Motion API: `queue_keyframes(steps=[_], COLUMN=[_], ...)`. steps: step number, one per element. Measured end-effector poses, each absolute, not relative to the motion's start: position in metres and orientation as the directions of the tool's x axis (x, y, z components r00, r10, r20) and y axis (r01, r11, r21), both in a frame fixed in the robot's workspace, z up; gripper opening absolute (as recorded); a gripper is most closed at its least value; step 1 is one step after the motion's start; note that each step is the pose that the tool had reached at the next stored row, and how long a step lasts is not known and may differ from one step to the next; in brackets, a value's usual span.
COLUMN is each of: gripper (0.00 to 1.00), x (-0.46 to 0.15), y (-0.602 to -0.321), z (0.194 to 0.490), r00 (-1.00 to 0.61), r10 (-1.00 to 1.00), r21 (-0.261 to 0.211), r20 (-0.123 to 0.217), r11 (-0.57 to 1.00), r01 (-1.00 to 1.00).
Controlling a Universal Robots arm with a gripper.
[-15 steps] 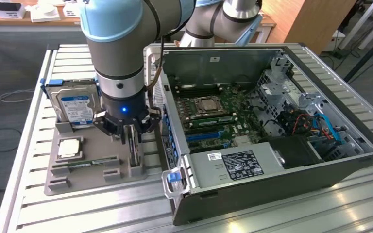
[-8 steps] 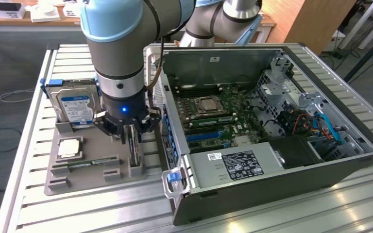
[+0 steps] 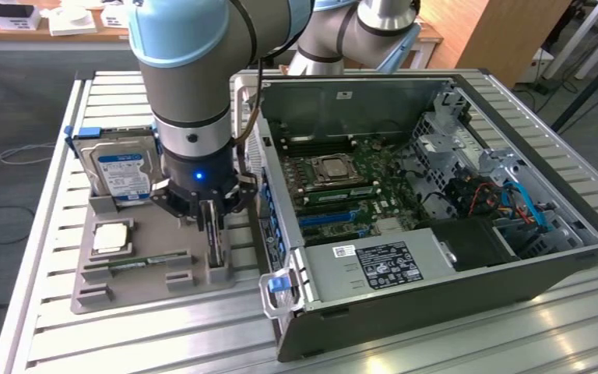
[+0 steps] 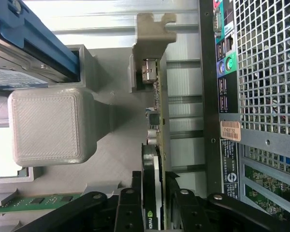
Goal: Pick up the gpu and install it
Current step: 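Pick up the gpu and move the gpu toward the slot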
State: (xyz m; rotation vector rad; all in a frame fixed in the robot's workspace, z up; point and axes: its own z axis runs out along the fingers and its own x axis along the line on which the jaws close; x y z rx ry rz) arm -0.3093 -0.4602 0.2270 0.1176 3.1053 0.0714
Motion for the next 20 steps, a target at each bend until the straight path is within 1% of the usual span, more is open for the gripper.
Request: queue_keyframes(steps=[1, 2, 3, 20], gripper=[0.35, 0.29, 0.27, 0.27], x=[-0.3093, -0.3093, -0.3093, -0.3093], y=[-0.4603, -0.4603, -0.4603, -0.4603], z=[0.2271, 0.2270, 0.2271, 0.2270], r00=[-0.997, -0.997, -0.997, -0.997], r10=[0.076, 0.076, 0.076, 0.076], r21=[0.047, 0.047, 0.047, 0.047], r20=[-0.031, -0.031, -0.031, -0.031], r11=[0.996, 0.996, 0.996, 0.996], r01=[0.075, 0.075, 0.075, 0.075])
